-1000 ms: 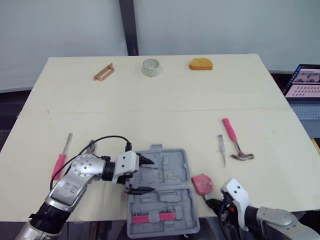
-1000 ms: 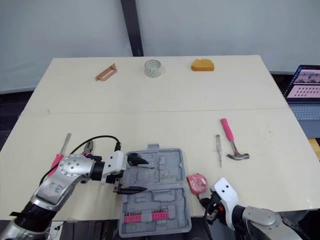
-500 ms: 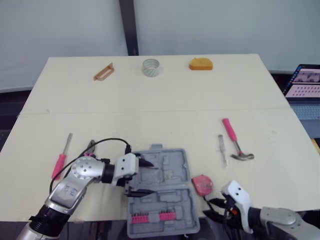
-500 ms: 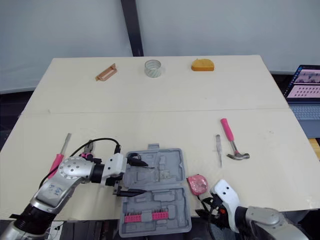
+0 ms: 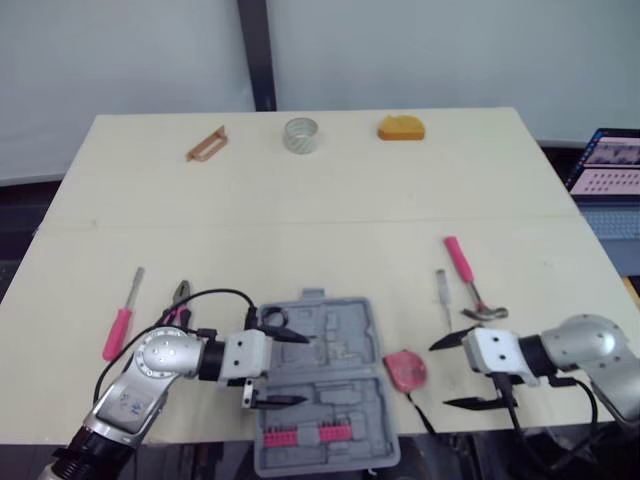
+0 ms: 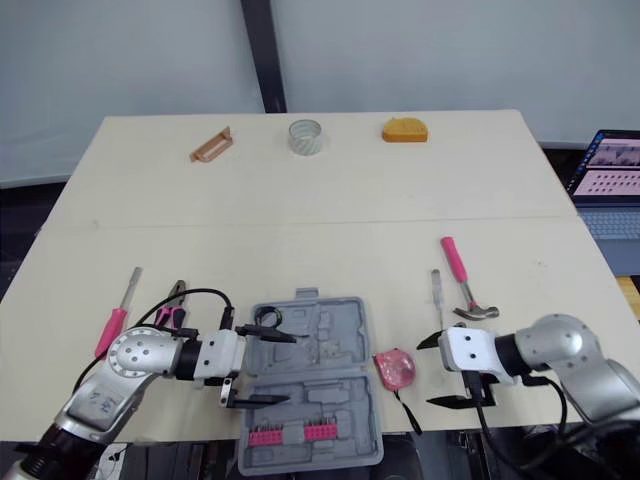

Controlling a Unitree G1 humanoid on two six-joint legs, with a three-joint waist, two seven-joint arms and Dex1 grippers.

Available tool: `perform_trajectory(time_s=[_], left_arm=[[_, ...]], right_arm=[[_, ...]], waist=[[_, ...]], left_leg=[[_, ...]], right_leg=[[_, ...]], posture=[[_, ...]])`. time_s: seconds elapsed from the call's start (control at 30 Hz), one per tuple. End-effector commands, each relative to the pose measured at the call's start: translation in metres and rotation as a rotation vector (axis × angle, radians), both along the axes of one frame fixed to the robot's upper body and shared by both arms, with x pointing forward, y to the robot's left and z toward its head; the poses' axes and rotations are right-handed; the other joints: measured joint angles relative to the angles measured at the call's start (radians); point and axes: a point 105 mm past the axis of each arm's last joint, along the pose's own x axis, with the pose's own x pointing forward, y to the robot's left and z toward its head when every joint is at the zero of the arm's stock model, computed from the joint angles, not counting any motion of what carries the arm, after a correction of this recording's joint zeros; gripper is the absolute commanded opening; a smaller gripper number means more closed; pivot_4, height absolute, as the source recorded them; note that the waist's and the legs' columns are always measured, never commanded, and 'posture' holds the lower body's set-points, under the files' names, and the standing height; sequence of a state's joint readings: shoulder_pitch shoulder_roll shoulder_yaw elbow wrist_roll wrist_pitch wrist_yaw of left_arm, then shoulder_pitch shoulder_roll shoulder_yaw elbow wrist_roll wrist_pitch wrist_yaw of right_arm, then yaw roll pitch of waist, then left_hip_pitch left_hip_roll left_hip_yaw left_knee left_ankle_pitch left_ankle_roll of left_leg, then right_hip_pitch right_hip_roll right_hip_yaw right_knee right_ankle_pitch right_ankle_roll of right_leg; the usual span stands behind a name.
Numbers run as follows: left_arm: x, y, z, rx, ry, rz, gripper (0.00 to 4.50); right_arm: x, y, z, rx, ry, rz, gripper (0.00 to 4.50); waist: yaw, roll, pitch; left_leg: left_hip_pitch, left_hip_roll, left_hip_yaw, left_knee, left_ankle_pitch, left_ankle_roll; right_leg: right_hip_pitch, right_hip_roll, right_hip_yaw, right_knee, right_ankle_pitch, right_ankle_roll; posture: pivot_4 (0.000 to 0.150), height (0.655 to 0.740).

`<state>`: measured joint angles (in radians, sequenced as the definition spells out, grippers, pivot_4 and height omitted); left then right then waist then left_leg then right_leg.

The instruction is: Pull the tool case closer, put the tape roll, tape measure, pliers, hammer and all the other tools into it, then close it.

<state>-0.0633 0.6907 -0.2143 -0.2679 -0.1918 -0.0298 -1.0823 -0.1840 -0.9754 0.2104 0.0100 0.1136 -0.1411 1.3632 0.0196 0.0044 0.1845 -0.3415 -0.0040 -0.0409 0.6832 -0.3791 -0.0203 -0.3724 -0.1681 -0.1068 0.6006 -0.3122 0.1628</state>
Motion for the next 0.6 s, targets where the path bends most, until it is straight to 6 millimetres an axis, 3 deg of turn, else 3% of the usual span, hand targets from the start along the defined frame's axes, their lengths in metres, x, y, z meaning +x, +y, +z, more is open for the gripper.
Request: perform_trajectory(time_s=[0.03, 0.4, 0.6], left_arm=[[-0.003, -0.003, 0.004, -0.008, -0.033, -0.01, 4.5], [-0.005, -0.005, 0.004, -0.016, -0.032, 0.019, 4.5], [-0.004, -0.005, 0.004, -0.012, -0.033, 0.036, 4.5]], right_arm=[[0.004, 0.004, -0.009, -0.032, -0.012, 0.095, 4.47], [0.015, 0.029, -0.016, 0.012, -0.038, 0.172, 4.47], [0.016, 0.029, -0.019, 0.0, -0.03, 0.178, 4.47]], waist=[[0.001, 0.0, 0.0], [0.003, 0.0, 0.0], [0.002, 0.0, 0.0]], left_leg=[[0.0, 0.0, 0.0, -0.001, 0.0, 0.0], [-0.001, 0.0, 0.0, 0.001, 0.0, 0.0], [-0.001, 0.0, 0.0, 0.001, 0.0, 0.0]], right_leg=[[0.0, 0.0, 0.0, 0.0, 0.0, 0.0], [-0.001, 0.0, -0.001, 0.001, 0.0, 0.0], [-0.001, 0.0, -0.001, 0.001, 0.0, 0.0]], posture=[[0.15, 0.74], [0.15, 0.74], [0.15, 0.74]])
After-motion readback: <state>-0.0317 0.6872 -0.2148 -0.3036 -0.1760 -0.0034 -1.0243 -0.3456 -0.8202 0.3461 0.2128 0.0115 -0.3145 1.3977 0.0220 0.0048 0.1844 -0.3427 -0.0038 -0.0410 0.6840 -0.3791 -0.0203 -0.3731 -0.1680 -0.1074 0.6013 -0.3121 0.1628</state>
